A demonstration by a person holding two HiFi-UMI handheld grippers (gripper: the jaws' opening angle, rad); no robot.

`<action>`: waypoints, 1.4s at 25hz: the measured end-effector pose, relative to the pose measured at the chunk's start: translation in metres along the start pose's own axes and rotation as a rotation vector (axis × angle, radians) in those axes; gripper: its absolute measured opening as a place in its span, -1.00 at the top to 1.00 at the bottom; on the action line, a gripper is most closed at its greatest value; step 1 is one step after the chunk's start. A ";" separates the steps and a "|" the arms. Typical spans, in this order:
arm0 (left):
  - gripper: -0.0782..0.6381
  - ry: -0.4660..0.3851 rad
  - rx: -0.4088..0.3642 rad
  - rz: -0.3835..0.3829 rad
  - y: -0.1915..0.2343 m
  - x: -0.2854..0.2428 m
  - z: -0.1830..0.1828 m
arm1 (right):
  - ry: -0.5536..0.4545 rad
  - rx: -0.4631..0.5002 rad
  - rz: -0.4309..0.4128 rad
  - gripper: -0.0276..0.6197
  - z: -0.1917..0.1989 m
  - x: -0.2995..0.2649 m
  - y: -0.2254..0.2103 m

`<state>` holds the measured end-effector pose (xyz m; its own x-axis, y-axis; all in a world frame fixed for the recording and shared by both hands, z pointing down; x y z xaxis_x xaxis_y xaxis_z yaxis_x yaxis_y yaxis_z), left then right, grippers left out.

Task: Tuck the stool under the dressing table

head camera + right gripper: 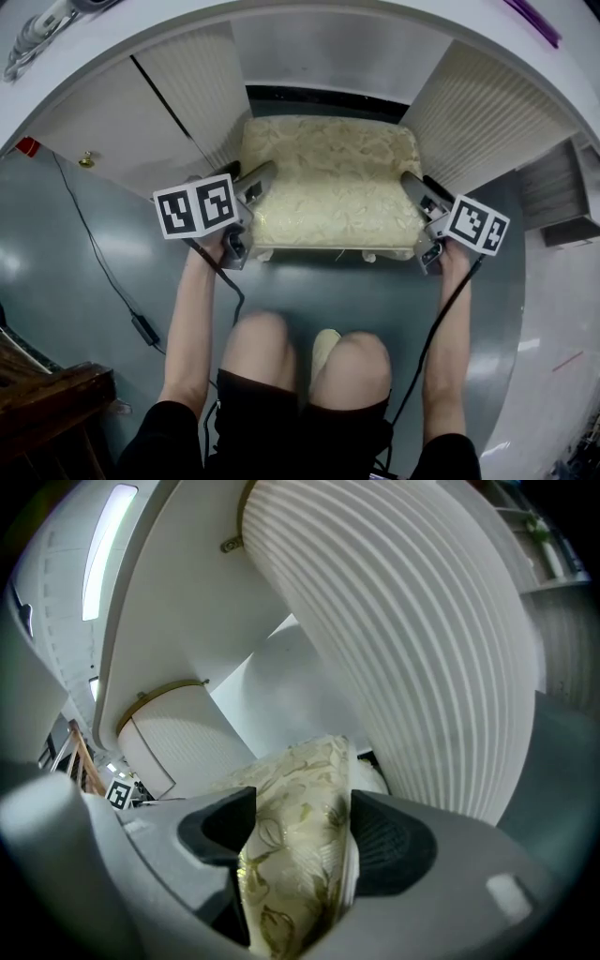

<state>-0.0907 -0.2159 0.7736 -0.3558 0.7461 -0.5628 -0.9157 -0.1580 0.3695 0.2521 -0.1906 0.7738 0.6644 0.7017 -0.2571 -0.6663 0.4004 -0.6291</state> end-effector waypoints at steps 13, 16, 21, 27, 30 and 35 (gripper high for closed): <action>-0.08 -0.051 -0.124 -0.070 -0.003 0.012 -0.006 | -0.022 0.114 0.096 -0.04 -0.004 0.011 0.016; -0.04 -0.070 -0.175 -0.085 -0.009 0.018 -0.009 | -0.003 0.187 0.125 -0.03 -0.006 0.012 0.029; 0.09 -0.115 -0.218 -0.108 -0.012 0.029 -0.009 | 0.015 0.289 0.166 0.00 -0.006 0.015 0.049; 0.22 -0.169 -0.254 -0.108 -0.020 0.048 -0.012 | -0.006 0.365 0.190 0.09 -0.005 0.018 0.071; 0.28 -0.195 -0.310 -0.101 -0.030 0.054 -0.010 | -0.028 0.399 0.206 0.23 -0.002 0.019 0.082; 0.39 -0.231 -0.340 -0.084 -0.042 0.060 -0.006 | -0.053 0.451 0.219 0.42 0.005 0.022 0.098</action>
<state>-0.0742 -0.1683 0.7199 -0.2615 0.8848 -0.3856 -0.9630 -0.2662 0.0422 0.1997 -0.1332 0.7105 0.4820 0.8222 -0.3026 -0.8760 0.4466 -0.1819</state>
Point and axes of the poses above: the fingertips, and each gripper's own axes: x backward along the fingers, y to its left, z out of its underside, the point moved 4 cm from there along x, backward along the fingers, and after that the axes turned 15 degrees about -z, right-handed, at the moved point
